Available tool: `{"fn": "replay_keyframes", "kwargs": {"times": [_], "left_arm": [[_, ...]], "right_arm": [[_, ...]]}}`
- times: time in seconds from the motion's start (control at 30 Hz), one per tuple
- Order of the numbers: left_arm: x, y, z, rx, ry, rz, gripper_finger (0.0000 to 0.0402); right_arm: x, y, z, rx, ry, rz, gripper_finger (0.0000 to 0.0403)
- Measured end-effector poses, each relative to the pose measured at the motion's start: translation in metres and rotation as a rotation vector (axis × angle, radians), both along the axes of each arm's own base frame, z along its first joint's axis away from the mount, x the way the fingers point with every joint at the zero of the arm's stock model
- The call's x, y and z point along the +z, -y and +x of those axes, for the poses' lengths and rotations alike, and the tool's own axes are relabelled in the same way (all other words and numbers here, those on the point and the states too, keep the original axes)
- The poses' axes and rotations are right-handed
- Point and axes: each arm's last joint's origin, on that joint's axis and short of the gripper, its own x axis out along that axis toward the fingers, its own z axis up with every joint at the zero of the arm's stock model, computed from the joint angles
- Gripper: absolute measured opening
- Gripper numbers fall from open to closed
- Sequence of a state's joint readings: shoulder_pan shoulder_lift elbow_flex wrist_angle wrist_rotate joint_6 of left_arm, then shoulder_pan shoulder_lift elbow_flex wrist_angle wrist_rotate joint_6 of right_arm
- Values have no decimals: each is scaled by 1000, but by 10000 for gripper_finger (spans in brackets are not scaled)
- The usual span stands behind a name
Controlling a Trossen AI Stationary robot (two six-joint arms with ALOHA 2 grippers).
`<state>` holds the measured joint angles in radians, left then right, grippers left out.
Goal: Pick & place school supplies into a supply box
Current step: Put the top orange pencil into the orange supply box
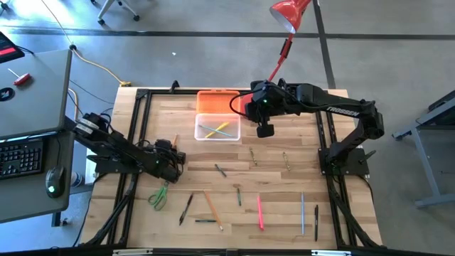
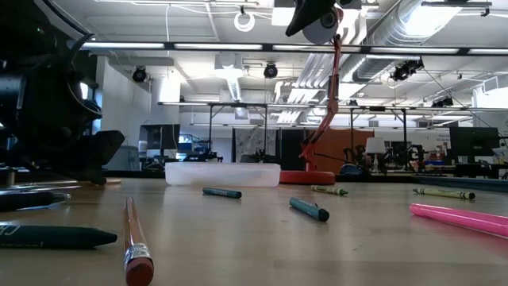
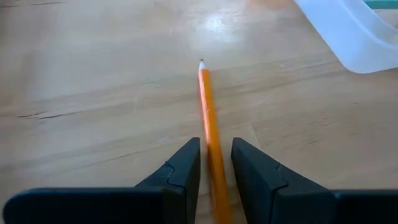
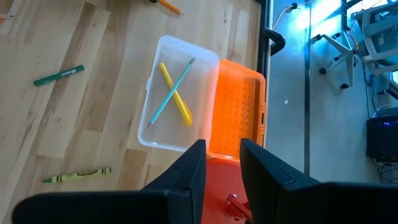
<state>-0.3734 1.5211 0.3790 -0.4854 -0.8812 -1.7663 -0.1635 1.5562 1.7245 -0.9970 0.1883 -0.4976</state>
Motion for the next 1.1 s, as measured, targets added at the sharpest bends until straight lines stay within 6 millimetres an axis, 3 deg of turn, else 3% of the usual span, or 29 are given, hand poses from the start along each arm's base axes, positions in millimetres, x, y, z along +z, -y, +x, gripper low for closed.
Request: {"fn": "replay_keyframes", "kwargs": {"times": [0.53,0.67,0.77,0.9,1.1], "left_arm": [[-44,-9,-13,38,20,240,126],[-48,-10,-13,41,40,264,97],[-48,-10,-12,71,79,251,55],[-40,-8,-6,82,124,205,27],[-2,1,13,77,175,108,25]], "right_arm": [[0,0,0,1,0,0,78],[0,0,0,1,-1,0,78],[0,0,0,0,-1,0,78],[0,0,0,1,0,0,78],[1,0,1,1,11,-1,78]]}}
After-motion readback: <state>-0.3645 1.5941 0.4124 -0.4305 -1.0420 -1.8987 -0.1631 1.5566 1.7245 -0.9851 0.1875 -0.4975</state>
